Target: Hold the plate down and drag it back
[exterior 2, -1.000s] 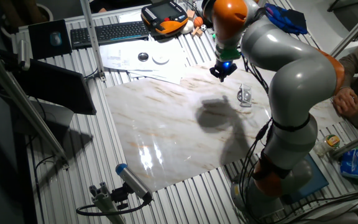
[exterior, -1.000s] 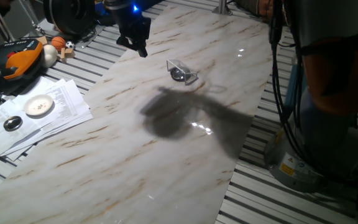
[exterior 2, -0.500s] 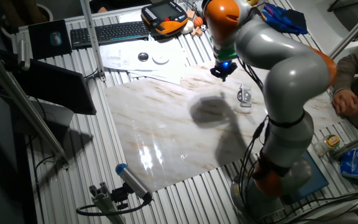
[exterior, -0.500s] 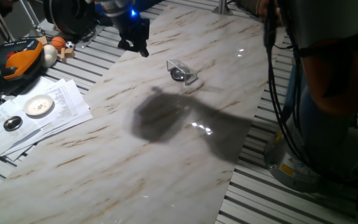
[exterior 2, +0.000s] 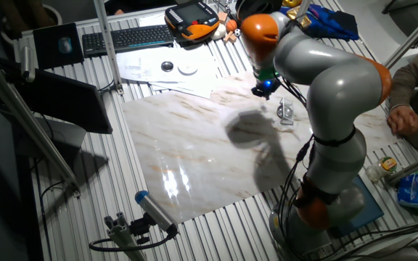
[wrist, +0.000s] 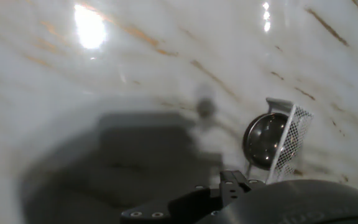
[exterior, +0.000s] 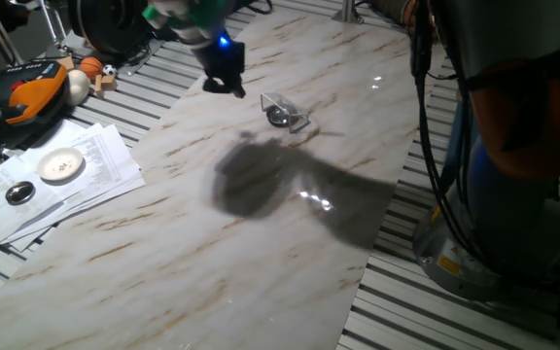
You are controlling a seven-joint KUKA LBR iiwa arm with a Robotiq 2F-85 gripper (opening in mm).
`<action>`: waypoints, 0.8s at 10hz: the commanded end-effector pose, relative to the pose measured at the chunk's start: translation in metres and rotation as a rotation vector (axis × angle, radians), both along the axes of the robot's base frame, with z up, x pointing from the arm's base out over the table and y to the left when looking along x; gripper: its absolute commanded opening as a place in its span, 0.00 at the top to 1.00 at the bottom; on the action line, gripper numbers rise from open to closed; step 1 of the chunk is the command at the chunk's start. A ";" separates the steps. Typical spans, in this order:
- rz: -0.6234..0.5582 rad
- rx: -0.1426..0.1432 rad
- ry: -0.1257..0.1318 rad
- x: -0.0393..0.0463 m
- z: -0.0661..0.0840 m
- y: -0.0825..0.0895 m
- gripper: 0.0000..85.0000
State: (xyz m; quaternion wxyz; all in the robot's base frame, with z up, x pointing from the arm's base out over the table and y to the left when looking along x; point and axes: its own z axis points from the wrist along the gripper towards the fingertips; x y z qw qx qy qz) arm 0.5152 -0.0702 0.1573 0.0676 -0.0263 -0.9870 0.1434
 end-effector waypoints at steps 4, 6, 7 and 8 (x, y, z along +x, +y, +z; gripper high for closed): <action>0.045 -0.024 -0.016 -0.0033 -0.040 -0.024 1.00; 0.017 0.007 0.013 -0.0033 -0.040 -0.024 1.00; 0.001 -0.005 0.037 -0.0033 -0.040 -0.024 1.00; -0.033 -0.039 0.052 -0.0033 -0.040 -0.024 1.00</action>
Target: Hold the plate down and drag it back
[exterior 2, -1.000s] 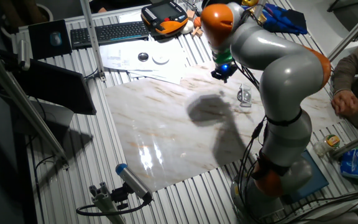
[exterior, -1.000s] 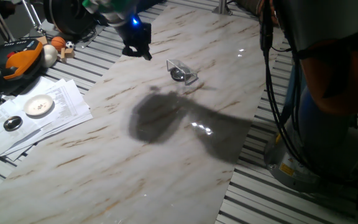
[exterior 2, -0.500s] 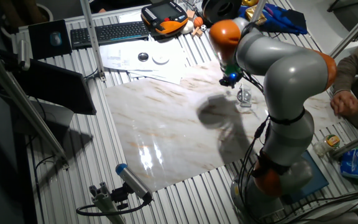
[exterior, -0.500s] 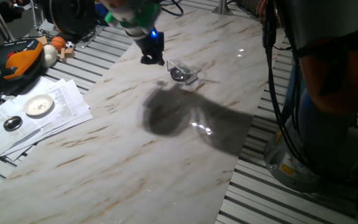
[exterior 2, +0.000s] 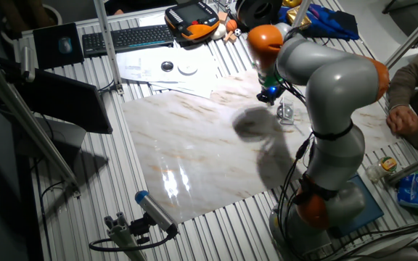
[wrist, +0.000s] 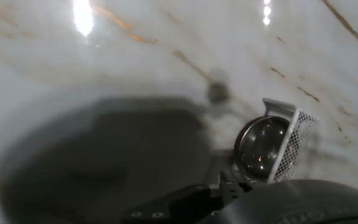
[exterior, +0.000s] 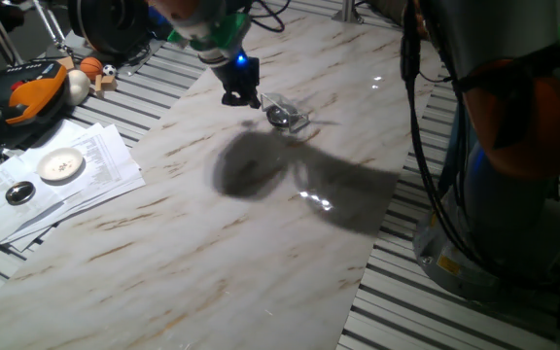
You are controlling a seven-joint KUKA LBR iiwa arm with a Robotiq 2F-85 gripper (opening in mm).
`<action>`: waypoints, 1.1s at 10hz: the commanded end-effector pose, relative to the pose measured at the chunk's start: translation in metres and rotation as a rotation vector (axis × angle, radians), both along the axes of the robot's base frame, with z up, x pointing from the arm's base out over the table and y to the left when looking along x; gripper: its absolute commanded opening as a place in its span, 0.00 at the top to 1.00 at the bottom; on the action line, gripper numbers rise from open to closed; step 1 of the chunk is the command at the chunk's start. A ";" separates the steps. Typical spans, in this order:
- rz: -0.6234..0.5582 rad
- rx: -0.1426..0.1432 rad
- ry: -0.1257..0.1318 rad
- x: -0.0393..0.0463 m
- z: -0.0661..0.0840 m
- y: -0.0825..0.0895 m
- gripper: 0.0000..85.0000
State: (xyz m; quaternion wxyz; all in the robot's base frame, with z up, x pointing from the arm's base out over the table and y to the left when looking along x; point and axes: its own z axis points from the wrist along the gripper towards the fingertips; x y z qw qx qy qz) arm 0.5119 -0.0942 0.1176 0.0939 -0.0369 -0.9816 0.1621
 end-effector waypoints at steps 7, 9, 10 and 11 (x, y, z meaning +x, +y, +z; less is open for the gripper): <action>-0.035 -0.139 -0.044 0.0018 -0.003 -0.005 1.00; -0.034 -0.160 -0.037 0.0054 -0.010 -0.011 1.00; -0.034 -0.158 -0.037 0.0060 -0.013 -0.013 1.00; -0.030 -0.157 -0.035 0.0062 -0.016 -0.017 1.00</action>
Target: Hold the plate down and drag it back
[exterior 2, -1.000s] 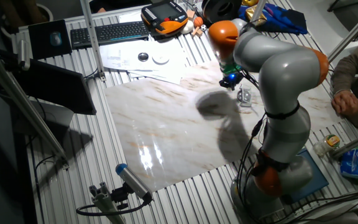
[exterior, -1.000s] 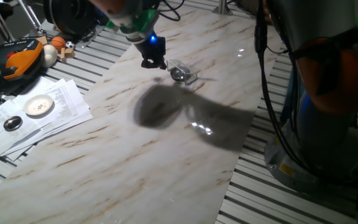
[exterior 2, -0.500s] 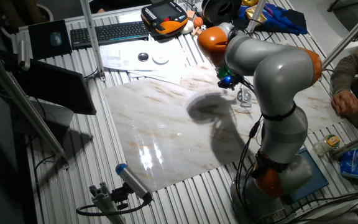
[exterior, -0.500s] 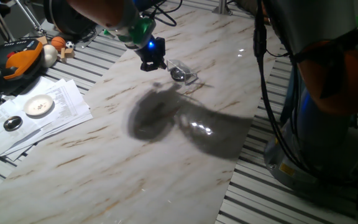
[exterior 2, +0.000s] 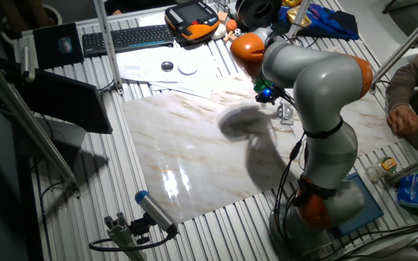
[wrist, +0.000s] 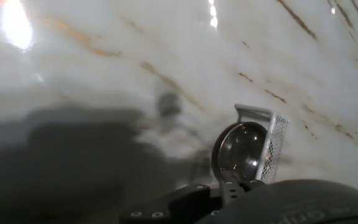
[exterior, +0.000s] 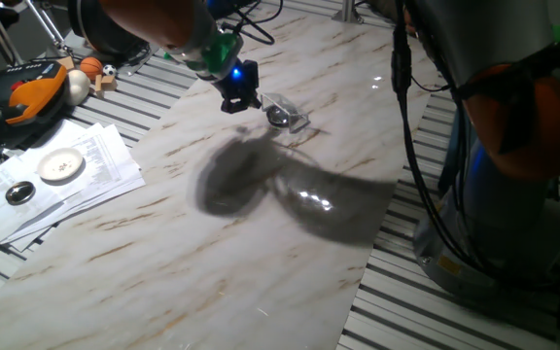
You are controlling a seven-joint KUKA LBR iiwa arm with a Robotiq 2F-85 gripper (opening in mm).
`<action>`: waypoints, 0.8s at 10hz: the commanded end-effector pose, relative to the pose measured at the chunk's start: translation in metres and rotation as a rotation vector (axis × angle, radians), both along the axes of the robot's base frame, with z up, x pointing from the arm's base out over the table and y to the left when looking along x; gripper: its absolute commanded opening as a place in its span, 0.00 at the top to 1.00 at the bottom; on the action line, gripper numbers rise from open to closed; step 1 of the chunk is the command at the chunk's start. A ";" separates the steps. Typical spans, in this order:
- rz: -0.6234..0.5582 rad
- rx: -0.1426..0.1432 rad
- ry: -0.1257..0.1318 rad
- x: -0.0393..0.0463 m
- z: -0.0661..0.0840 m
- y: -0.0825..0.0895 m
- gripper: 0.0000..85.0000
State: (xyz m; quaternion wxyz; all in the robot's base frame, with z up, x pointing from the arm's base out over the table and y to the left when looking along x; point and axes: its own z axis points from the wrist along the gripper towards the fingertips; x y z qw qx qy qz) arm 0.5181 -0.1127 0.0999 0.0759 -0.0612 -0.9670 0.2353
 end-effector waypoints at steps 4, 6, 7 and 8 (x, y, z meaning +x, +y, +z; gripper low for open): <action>0.022 0.007 -0.009 0.0032 -0.025 -0.018 1.00; 0.042 -0.001 -0.018 0.0018 -0.037 -0.031 1.00; 0.048 0.003 -0.020 0.0005 -0.039 -0.035 1.00; 0.048 0.002 -0.022 -0.0006 -0.040 -0.038 1.00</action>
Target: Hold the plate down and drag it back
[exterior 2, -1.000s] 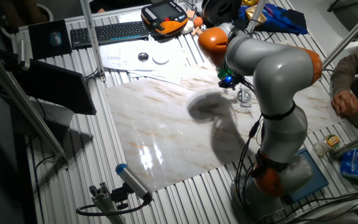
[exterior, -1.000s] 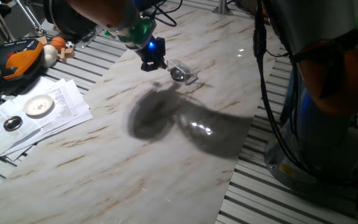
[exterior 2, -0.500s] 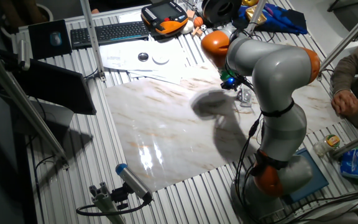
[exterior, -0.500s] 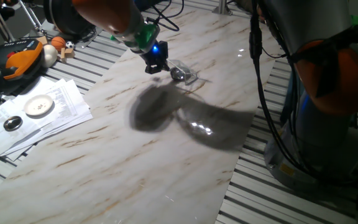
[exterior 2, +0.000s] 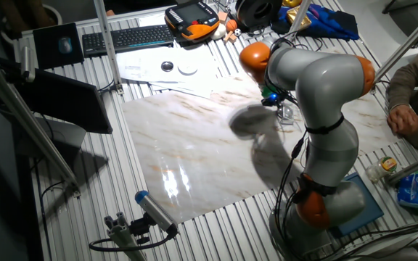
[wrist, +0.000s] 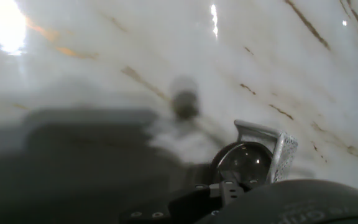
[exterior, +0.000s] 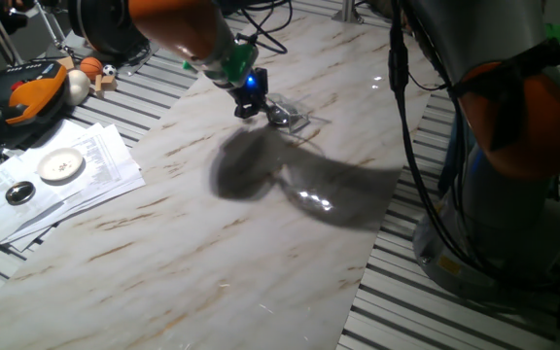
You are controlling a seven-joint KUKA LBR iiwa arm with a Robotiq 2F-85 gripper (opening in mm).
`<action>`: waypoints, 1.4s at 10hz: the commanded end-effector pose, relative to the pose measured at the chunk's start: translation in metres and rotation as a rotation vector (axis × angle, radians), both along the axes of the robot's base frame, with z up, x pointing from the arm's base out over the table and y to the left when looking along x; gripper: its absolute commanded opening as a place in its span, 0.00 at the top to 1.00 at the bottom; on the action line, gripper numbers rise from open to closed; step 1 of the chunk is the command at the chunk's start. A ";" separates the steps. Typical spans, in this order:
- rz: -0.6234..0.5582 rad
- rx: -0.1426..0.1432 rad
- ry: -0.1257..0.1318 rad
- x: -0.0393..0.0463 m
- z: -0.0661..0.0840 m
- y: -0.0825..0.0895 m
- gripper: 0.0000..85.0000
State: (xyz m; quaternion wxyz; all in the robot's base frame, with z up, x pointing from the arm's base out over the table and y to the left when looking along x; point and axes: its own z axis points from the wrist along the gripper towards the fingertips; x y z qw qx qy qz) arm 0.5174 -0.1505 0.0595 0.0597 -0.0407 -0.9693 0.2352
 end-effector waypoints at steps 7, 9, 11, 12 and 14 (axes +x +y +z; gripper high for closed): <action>0.002 -0.045 0.012 -0.0068 -0.013 0.001 1.00; 0.000 -0.045 0.009 -0.0062 -0.017 0.000 1.00; 0.002 -0.051 0.006 -0.0063 -0.018 -0.001 1.00; 0.005 -0.056 0.008 -0.0066 -0.018 -0.001 1.00; 0.009 -0.060 0.010 -0.0078 -0.020 -0.004 1.00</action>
